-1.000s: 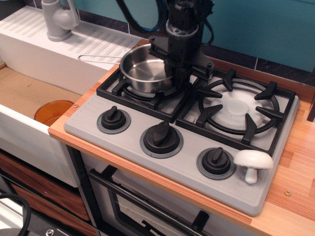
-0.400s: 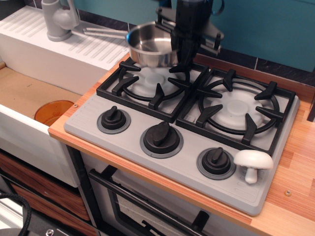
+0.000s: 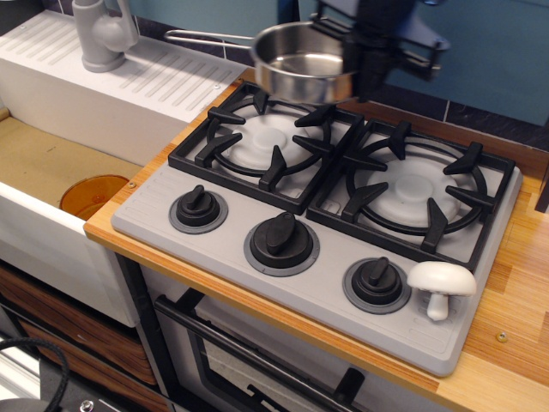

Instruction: Put pot or pan on stove and put mushroom in pot or pan

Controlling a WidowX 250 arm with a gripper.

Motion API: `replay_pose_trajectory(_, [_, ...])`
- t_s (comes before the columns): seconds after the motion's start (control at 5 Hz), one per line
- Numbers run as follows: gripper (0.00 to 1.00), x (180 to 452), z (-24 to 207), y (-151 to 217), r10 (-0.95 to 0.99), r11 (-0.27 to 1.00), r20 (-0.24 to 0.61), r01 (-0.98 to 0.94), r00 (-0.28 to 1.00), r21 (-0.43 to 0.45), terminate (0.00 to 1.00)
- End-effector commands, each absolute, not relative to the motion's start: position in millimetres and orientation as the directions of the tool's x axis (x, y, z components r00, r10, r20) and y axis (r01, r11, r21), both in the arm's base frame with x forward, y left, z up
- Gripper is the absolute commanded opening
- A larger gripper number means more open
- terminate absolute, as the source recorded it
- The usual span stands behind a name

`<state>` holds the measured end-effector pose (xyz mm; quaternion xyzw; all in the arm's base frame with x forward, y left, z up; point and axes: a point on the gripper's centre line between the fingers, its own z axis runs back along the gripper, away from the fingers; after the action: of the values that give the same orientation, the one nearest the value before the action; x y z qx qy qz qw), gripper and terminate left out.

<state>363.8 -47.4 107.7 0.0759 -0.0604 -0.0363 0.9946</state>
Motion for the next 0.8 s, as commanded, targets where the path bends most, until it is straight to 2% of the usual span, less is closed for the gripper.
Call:
replay_pose_trajectory(0.0, [0.00, 378.9, 122.0, -90.9, -0.078, 0.990, 0.206, 0.051, 0.976, 0.134, 0.00])
replay_pose_trajectory(0.6, [0.00, 364.8, 93.2, -133.6, -0.074, 0.993, 0.218, 0.051, 0.973, 0.110, 0.00])
